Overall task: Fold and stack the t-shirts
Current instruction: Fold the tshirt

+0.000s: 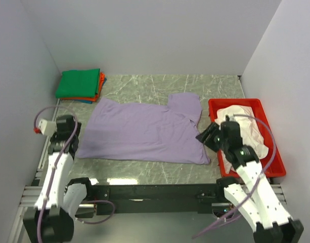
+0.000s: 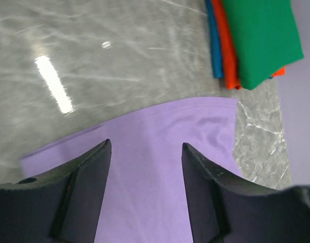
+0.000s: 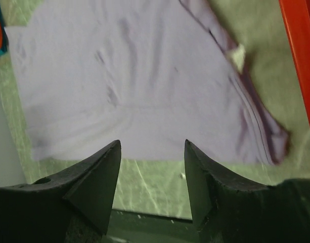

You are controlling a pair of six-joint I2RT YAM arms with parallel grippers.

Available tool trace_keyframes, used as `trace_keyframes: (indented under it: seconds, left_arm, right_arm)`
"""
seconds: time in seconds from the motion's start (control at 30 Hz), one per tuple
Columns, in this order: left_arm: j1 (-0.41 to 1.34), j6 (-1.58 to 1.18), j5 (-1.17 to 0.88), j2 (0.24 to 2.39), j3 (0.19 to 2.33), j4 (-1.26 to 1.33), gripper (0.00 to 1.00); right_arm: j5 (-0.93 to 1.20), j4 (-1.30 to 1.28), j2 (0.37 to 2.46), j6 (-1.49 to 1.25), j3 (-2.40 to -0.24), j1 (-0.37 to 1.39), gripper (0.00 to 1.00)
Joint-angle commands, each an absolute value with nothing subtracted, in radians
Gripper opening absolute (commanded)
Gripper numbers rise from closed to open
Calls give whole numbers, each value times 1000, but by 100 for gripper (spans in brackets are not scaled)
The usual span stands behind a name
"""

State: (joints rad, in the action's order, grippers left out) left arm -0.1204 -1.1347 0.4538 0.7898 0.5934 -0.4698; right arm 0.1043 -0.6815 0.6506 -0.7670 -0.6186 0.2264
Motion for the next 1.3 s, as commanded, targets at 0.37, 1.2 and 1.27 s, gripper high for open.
trace_keyframes:
  seconds: [0.37, 1.2, 1.27]
  left_arm:
    - [115, -772, 583, 1668, 1273, -359, 54]
    - [183, -799, 709, 2367, 1925, -528, 49]
    - [181, -816, 712, 2381, 1934, -554, 43]
  right_arm:
    - [58, -301, 1354, -637, -1185, 219, 56]
    - [161, -259, 1796, -525, -1448, 138, 51]
    - [158, -265, 1807, -525, -1453, 133, 51]
